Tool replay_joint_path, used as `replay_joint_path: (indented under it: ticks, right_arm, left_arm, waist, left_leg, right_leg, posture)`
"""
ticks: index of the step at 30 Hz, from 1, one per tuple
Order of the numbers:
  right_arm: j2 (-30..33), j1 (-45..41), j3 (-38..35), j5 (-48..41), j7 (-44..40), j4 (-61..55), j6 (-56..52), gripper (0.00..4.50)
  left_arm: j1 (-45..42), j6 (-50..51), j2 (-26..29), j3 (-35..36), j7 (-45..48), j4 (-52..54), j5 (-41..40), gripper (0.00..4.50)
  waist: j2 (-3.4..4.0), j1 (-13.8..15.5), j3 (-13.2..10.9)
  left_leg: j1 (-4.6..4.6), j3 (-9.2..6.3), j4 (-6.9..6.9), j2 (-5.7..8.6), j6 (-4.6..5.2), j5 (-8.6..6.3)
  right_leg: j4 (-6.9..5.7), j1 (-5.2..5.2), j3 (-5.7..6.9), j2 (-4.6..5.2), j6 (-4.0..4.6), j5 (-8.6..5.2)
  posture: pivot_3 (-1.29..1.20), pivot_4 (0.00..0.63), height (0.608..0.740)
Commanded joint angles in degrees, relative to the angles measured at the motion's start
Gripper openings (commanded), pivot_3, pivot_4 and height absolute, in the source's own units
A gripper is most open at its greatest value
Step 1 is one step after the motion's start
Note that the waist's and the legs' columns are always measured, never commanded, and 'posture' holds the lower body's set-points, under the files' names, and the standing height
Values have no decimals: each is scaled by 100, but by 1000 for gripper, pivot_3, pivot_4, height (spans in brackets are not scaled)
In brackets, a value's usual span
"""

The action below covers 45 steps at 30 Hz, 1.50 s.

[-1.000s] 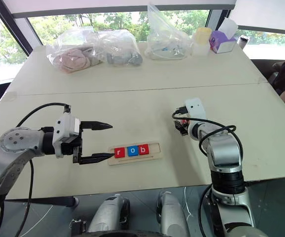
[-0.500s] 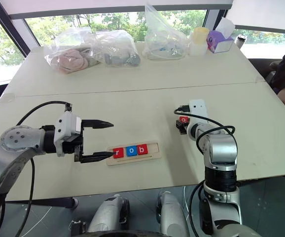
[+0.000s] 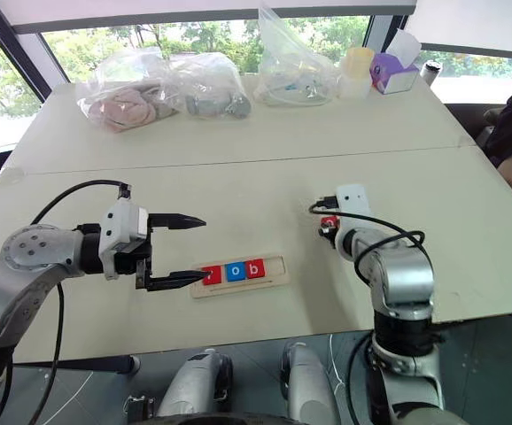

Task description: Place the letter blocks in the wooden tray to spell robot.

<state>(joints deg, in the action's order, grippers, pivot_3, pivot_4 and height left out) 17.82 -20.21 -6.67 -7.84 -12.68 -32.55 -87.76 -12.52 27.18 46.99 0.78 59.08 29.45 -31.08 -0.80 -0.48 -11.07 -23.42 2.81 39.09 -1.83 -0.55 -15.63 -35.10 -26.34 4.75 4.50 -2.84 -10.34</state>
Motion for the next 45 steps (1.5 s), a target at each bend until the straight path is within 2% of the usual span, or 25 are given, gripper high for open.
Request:
replay_joint_path:
  ticks: [1,5,14,19,21,23,24,25,27,30,34,39,45]
  right_arm:
    - [122,422,-55,-437,-223,-1176,-474,1148]
    - [125,860,-99,-716,-204,-1738,-474,1148]
    - [-69,1023,-49,-938,225,-1784,-474,1148]
    - [117,926,-82,-1396,10,-1699,-474,3645]
    - [734,605,-10,-1909,-659,-1825,-474,4473]
    - [1368,314,-7,-2249,-1211,-1849,-382,4473]
    - [1981,215,48,-2303,-1785,-1729,252,4473]
    - [2626,245,159,-2119,-2530,-1509,1337,4473]
    - [3467,405,357,-1767,-3522,-1085,3054,4473]
    - [4062,723,796,-1121,-4665,249,5339,4473]
    - [3932,458,1268,-690,-5392,1833,6970,4473]
    - [3591,-21,1588,-490,-5800,2921,7541,4473]
    - [3445,-143,1699,-273,-5977,3471,7875,4473]
  left_arm:
    - [5,-92,16,30,39,113,-15,4500]
    - [-8,-135,-13,5,68,61,17,4500]
    - [-109,-301,-43,-65,212,-146,90,4500]
    - [-160,-329,-29,-62,247,-222,108,4500]
    - [-174,-323,-29,-64,246,-237,114,4500]
    - [-177,-320,-32,-66,241,-237,115,4500]
    - [-178,-324,-42,-75,236,-234,118,4500]
    - [-185,-339,-62,-95,227,-234,130,4500]
    - [-205,-361,-91,-127,214,-245,150,4500]
    - [-237,-396,-144,-152,180,-253,180,4500]
    - [-245,-411,-193,-202,165,-246,239,4500]
    - [-253,-306,-202,-153,85,-122,219,4500]
    - [-202,-59,-169,-134,-117,232,137,4500]
  waist:
    - [0,-12,0]
    - [0,-28,0]
    - [1,-19,-1]
    - [1,-18,-1]
    - [4,-19,-4]
    - [5,-24,-5]
    - [6,-21,-6]
    - [17,-10,-14]
    - [11,3,-16]
    - [-7,-8,-8]
    - [-15,-27,-13]
    - [-17,-3,-14]
    - [-17,94,-14]
  left_leg:
    - [-1,-3,0,0,0,0]
    - [5,-6,0,-3,-1,0]
    - [0,-6,1,-3,-2,-1]
    - [-3,-5,1,-3,-2,-1]
    - [-2,-6,1,-3,-2,-1]
    - [-2,-4,3,-4,-2,-1]
    - [-1,-5,3,-4,-2,-1]
    - [0,-5,3,-4,-2,-1]
    - [-3,-8,-4,4,-2,-1]
    - [-4,-2,-21,3,-2,-2]
    - [-6,10,-24,2,6,-5]
    - [-6,19,-9,1,7,-5]
    - [-4,19,-5,1,7,-5]
  right_leg:
    - [1,-2,0,0,0,-1]
    - [0,-2,0,-1,3,-2]
    - [5,-5,0,0,6,-3]
    - [9,-5,0,3,5,-3]
    - [9,-5,0,3,5,-3]
    - [10,-6,-1,7,5,-3]
    - [11,-4,-1,7,5,-3]
    - [12,-4,0,7,5,-3]
    - [20,0,1,11,1,-7]
    - [64,18,10,-7,-1,-7]
    - [76,20,2,-6,-4,-3]
    - [66,21,0,-8,-4,6]
    - [58,21,0,-8,-2,7]
  posture:
    - [0,150,740]
    - [0,150,740]
    - [0,150,740]
    - [0,150,740]
    - [0,150,740]
    - [0,150,740]
    - [0,150,740]
    - [0,150,740]
    - [0,150,740]
    - [0,150,740]
    - [0,150,740]
    - [0,150,740]
    - [0,150,740]
